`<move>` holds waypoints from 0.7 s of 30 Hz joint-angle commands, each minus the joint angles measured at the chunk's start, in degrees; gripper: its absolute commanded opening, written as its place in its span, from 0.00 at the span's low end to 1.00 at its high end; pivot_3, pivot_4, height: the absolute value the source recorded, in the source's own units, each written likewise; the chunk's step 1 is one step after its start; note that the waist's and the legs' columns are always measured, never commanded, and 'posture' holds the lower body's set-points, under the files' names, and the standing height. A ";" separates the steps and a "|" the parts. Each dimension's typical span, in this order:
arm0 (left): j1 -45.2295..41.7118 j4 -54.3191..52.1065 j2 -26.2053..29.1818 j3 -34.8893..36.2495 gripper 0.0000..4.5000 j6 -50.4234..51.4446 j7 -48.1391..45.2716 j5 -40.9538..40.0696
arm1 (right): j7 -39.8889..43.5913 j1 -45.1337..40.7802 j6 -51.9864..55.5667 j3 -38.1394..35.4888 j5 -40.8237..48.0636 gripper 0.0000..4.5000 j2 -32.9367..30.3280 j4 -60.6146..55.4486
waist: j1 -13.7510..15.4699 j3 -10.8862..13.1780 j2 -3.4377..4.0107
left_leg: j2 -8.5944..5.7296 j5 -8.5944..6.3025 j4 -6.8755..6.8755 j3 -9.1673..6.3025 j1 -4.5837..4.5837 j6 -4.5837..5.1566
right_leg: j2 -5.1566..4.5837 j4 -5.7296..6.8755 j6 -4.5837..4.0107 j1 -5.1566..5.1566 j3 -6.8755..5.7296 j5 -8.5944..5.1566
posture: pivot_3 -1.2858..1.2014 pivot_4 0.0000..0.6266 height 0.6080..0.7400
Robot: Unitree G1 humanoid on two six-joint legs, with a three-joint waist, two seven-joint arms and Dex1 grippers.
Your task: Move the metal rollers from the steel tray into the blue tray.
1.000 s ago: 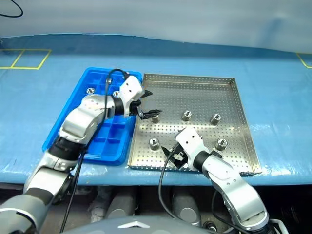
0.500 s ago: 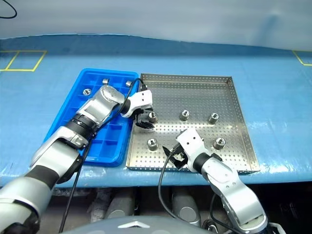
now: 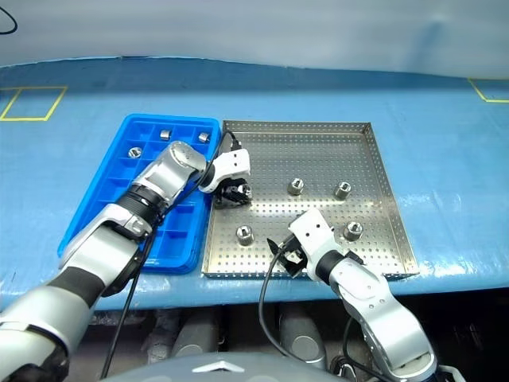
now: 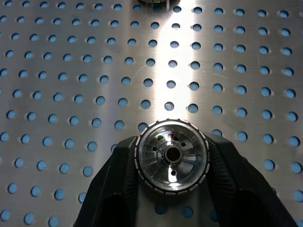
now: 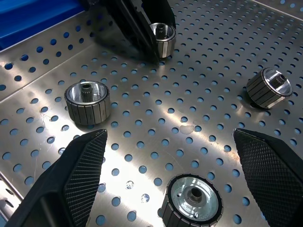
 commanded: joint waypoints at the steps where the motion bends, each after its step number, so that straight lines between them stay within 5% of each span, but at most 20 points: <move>1: 0.22 -8.71 1.33 7.78 0.38 1.88 4.20 -3.29 | 0.21 -0.61 -0.97 -0.16 0.10 1.00 0.46 -1.83 | 0.15 0.00 0.00 | 0.01 0.00 0.00 -0.01 -0.02 0.00 | 0.00 0.00 0.00 -0.01 -0.01 0.00 | 0.50 0.24 1.00; 5: 6.03 -22.85 4.39 15.39 0.38 7.64 8.31 -6.77 | 0.45 -0.76 -1.02 0.33 0.41 1.00 0.71 -1.78 | 0.14 0.00 0.01 | 0.01 0.00 -0.04 0.00 -0.01 0.00 | -0.02 0.00 0.00 0.00 0.00 0.00 | 0.52 0.24 1.00; 12: 28.79 -54.57 12.74 30.52 0.38 24.17 18.09 -10.01 | 2.02 -6.93 -1.33 5.07 1.34 1.00 4.34 0.86 | 0.44 -0.01 0.02 | 0.11 0.03 -0.21 -0.02 0.16 -0.05 | 0.02 0.07 -0.08 0.00 0.00 -0.04 | 0.55 0.24 1.00; 21: 42.97 -67.10 14.11 41.33 0.38 33.52 28.56 -11.63 | 8.48 -20.51 -5.28 13.23 1.39 1.00 9.19 10.72 | 5.18 0.03 -0.08 | 0.04 0.06 -0.02 -0.18 0.19 -0.10 | -0.06 0.07 -0.05 0.18 -0.21 0.00 | 0.61 0.24 1.00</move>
